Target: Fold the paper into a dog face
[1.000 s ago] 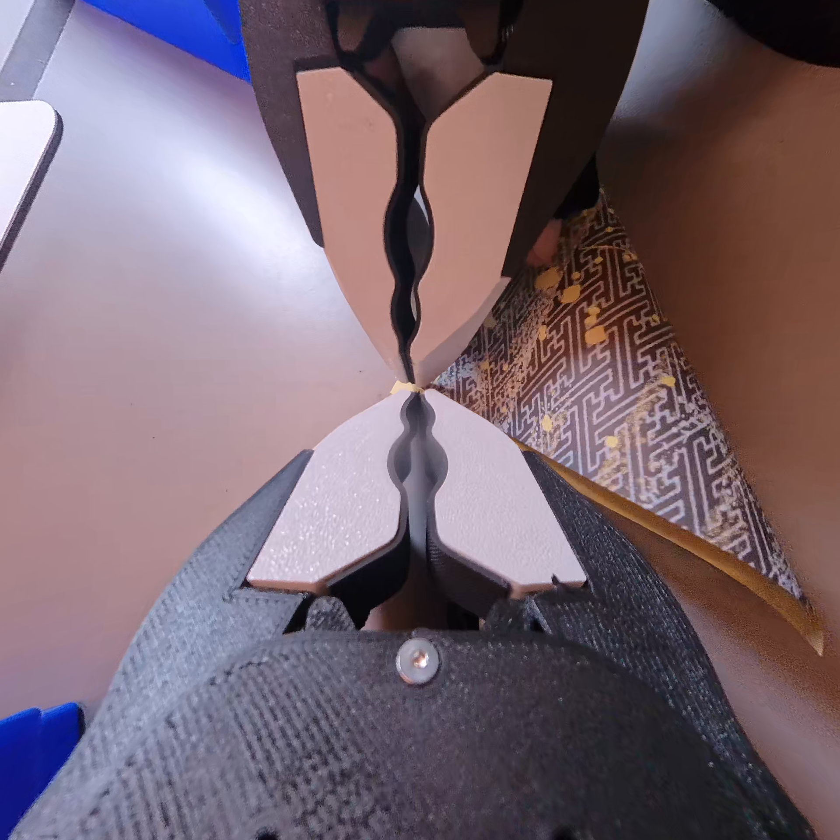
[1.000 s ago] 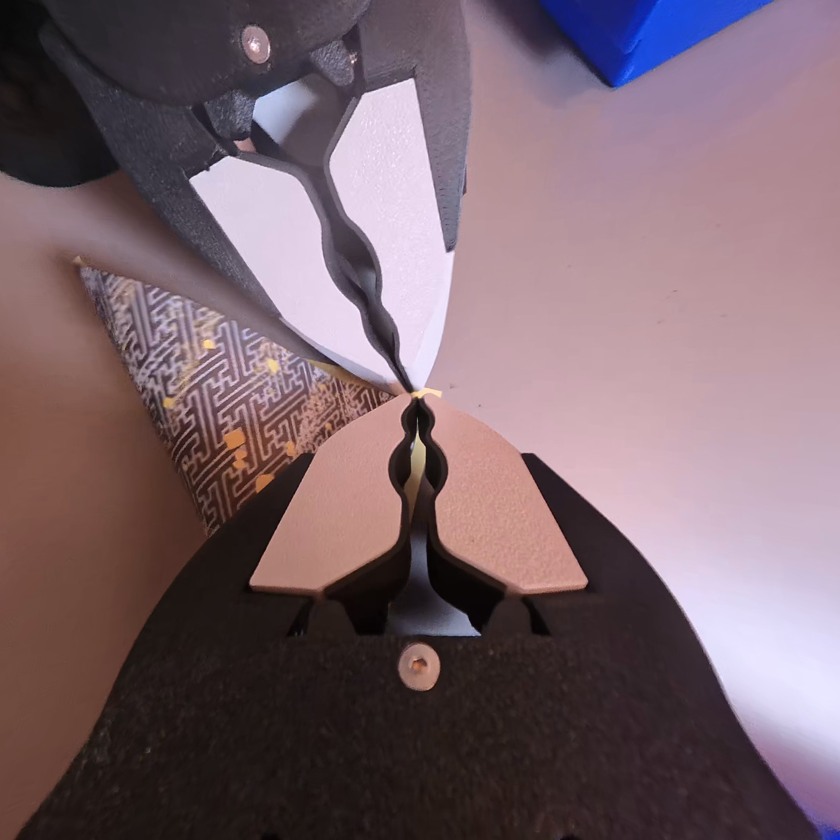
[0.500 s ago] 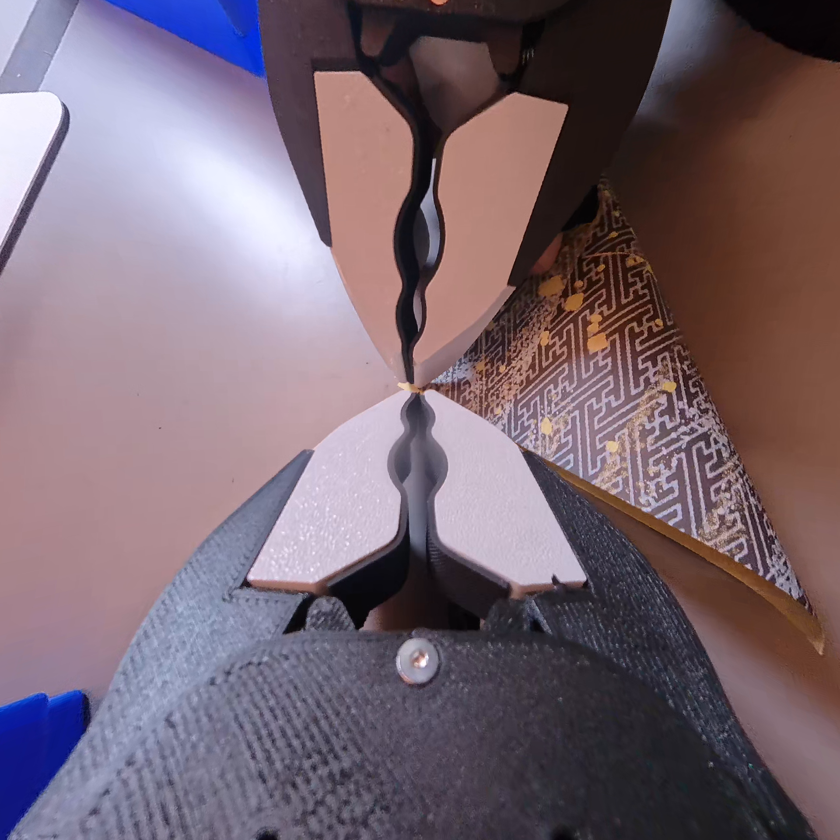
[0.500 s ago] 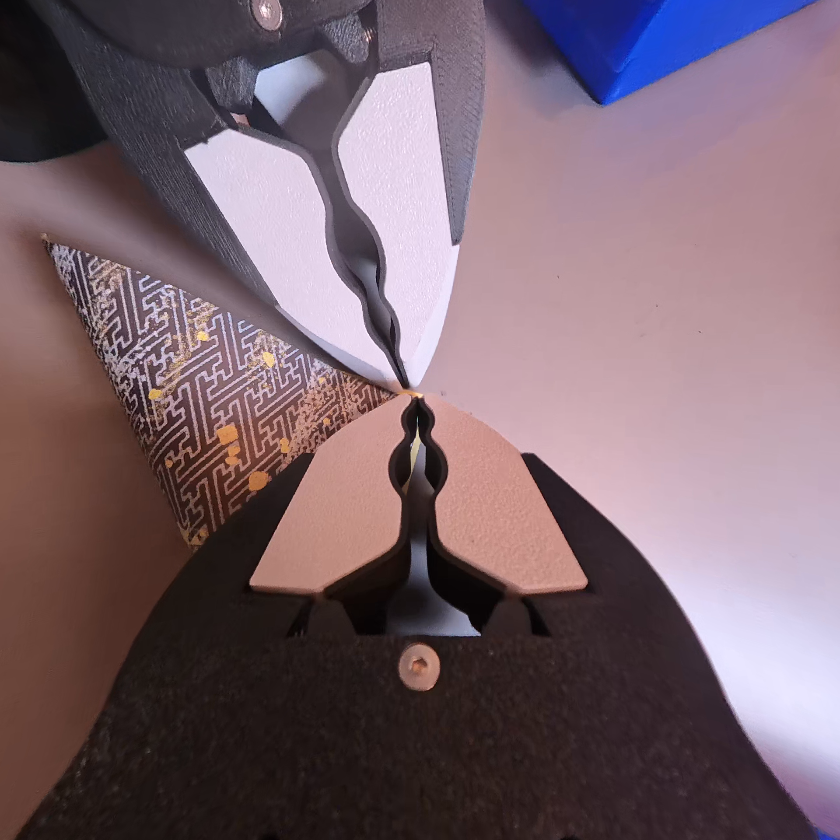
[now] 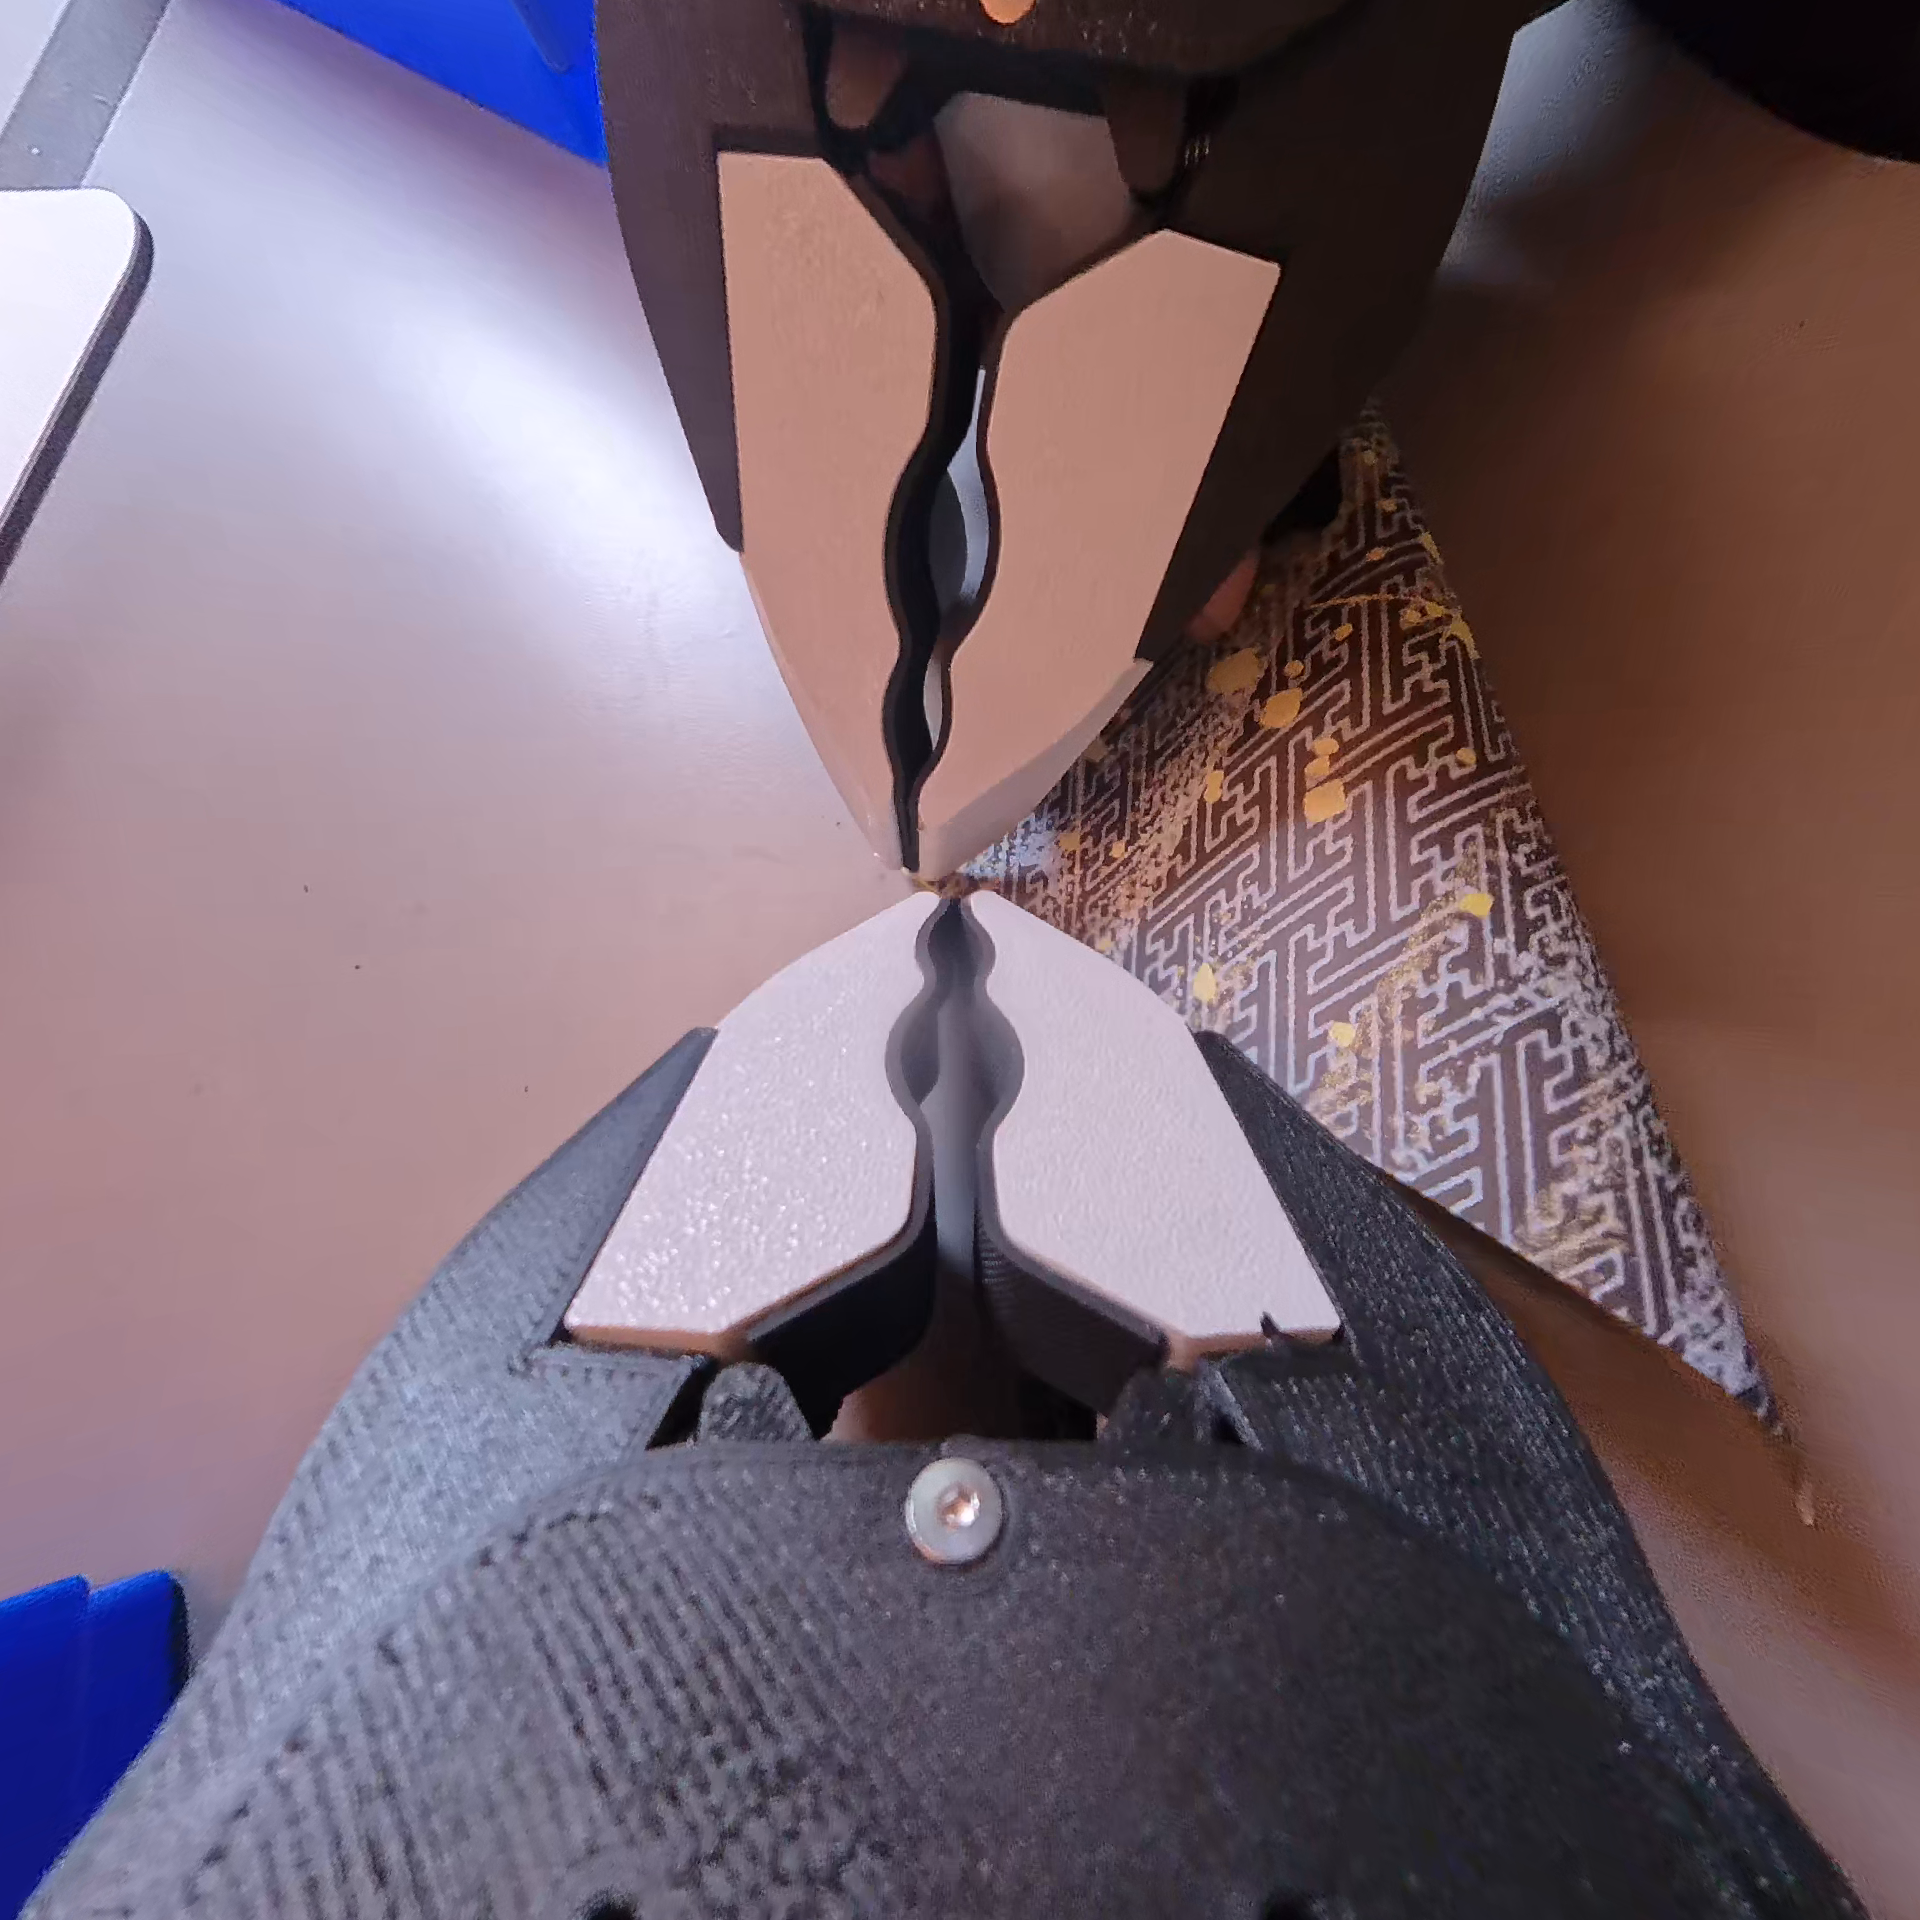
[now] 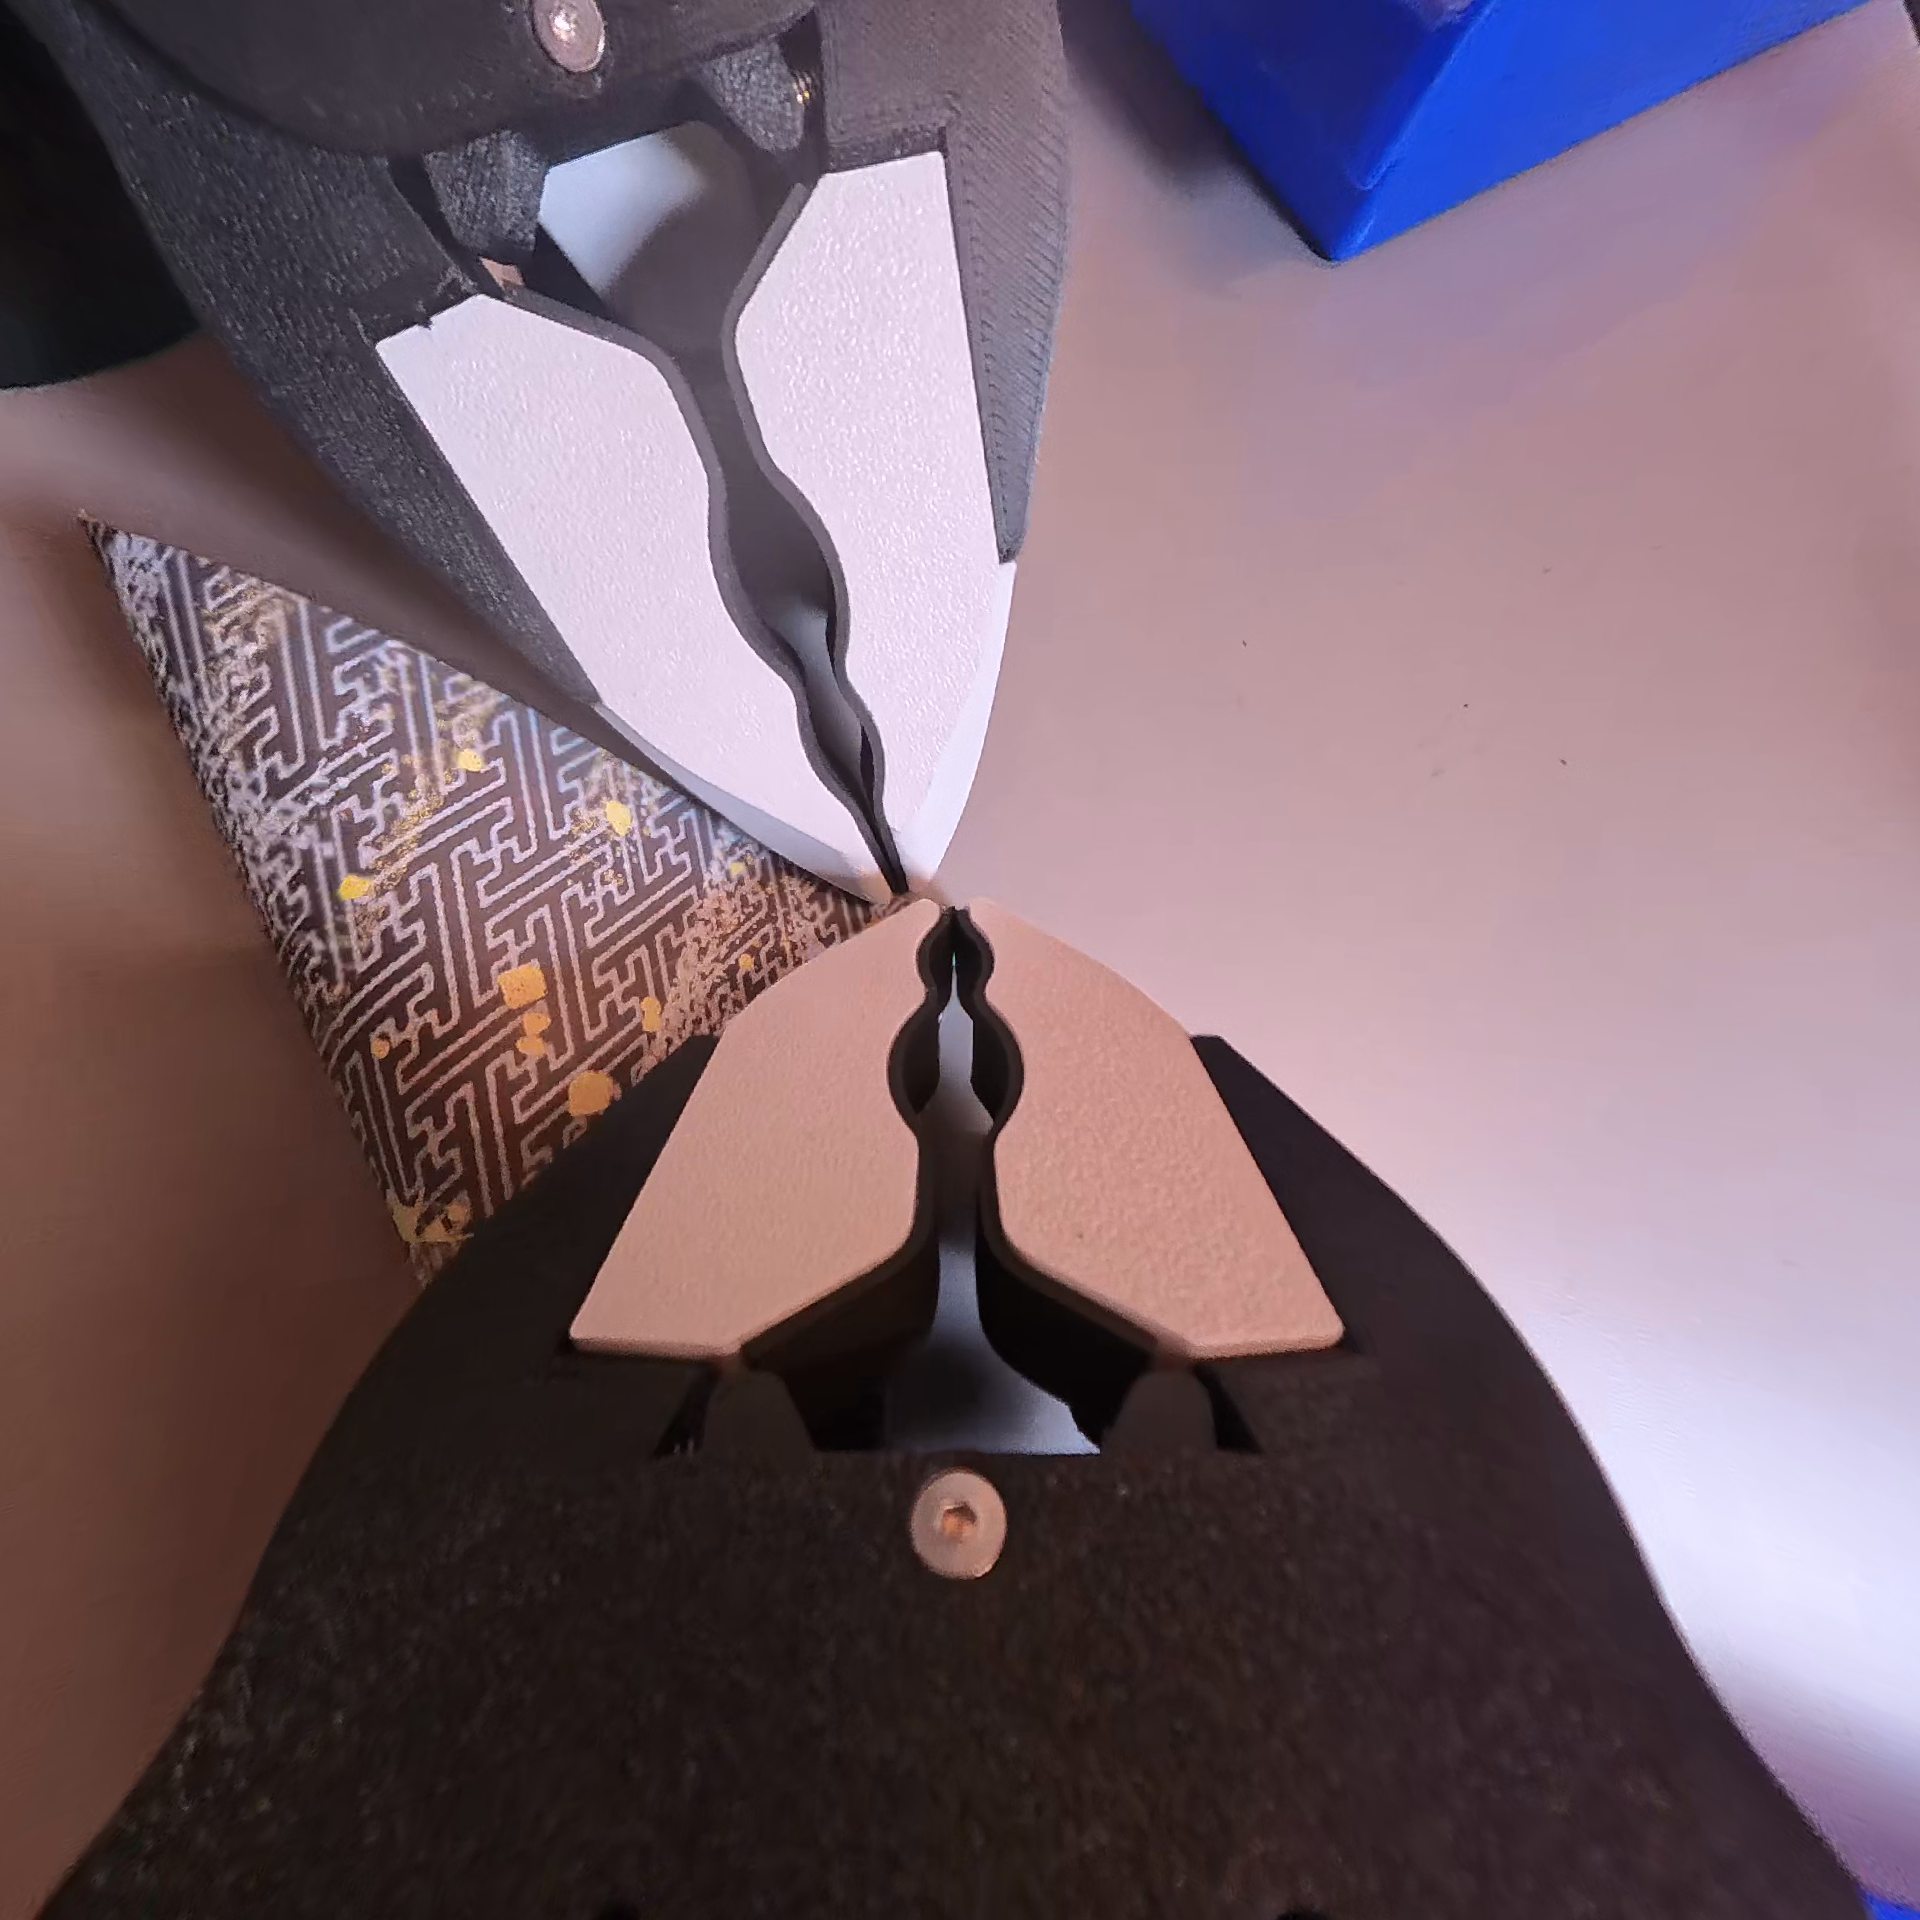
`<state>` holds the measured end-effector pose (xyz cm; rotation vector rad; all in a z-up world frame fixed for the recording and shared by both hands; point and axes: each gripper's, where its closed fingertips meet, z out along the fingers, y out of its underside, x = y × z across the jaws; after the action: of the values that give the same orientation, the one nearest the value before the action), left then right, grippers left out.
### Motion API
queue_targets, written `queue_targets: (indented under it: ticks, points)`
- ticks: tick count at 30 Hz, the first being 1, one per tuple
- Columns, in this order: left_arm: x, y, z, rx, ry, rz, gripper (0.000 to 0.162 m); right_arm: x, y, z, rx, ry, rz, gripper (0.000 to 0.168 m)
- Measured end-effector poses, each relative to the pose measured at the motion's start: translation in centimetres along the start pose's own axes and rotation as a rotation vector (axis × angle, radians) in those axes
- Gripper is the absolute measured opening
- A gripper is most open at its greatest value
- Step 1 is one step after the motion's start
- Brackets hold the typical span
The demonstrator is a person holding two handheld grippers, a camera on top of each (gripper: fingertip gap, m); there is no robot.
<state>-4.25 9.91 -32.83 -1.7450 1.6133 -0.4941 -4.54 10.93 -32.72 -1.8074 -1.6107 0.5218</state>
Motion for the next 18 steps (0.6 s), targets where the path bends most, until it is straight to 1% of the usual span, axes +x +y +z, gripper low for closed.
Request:
queue_targets:
  ticks: [1, 12, 18]
  points:
    - [0.02, 0.01, -0.01, 0.0, 0.0, -0.002, 0.0, 0.05, 0.06, -0.05, -0.003, 0.002, 0.0, 0.0]
    - [0.03, -0.1, 0.09, -0.002, -0.008, 0.018, 0.0, 0.01, 0.18, -0.12, -0.014, -0.026, 0.044, 0.0]
    - [0.64, -0.85, 0.31, 0.034, -0.026, 0.195, 0.0, 0.01, 0.21, -0.12, -0.02, -0.04, 0.073, 0.0]
